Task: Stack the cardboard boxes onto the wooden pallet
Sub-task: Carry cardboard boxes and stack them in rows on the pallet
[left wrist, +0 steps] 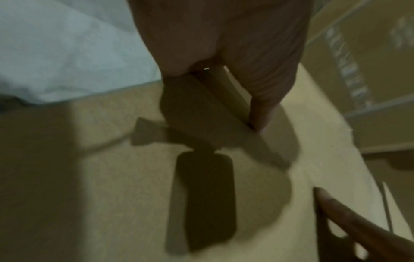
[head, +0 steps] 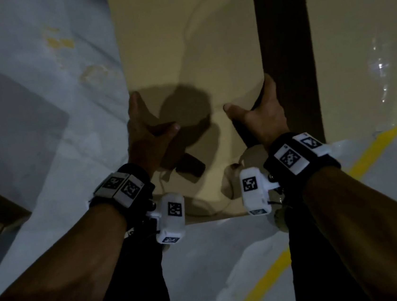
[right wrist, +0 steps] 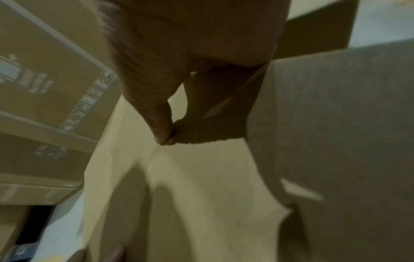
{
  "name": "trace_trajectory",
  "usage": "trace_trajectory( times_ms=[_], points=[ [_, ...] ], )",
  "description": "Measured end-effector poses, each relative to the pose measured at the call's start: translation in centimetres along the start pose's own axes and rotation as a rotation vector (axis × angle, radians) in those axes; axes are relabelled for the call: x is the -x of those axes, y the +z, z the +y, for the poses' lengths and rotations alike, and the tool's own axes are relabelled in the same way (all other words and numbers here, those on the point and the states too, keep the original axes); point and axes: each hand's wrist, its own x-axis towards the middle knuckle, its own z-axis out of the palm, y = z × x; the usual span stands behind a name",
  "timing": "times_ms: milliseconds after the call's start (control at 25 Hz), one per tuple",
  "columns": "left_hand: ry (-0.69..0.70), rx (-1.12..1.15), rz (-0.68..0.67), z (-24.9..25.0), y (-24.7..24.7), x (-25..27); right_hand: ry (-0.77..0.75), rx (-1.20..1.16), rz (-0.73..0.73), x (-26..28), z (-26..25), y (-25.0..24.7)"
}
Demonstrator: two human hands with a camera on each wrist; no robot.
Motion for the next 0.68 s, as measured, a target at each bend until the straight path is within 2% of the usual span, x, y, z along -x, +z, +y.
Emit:
trace_trajectory(
  times_ms=[240, 400, 520, 680],
  points=[
    [-0.089, -0.035, 0.19, -2.2, -8.6, 0.6, -0.122, -0.189, -0.224, -1.2, -3.3, 8.3],
    [-0.185, -0.14, 0.213, -2.8, -10.3, 0.5, -0.142, -0.135, -0.281, -2.6, -3.7, 11.3],
    [-0.15, -0.178, 0.187, -1.7, -9.7, 1.5, -0.092, 0.019, -0.237, -3.7, -2.9, 10.9],
    [0.052, -0.275, 0.068, 1.8, -8.6, 2.8, -0.03, 0.252, -0.254, -3.9, -2.5, 8.1]
  ],
)
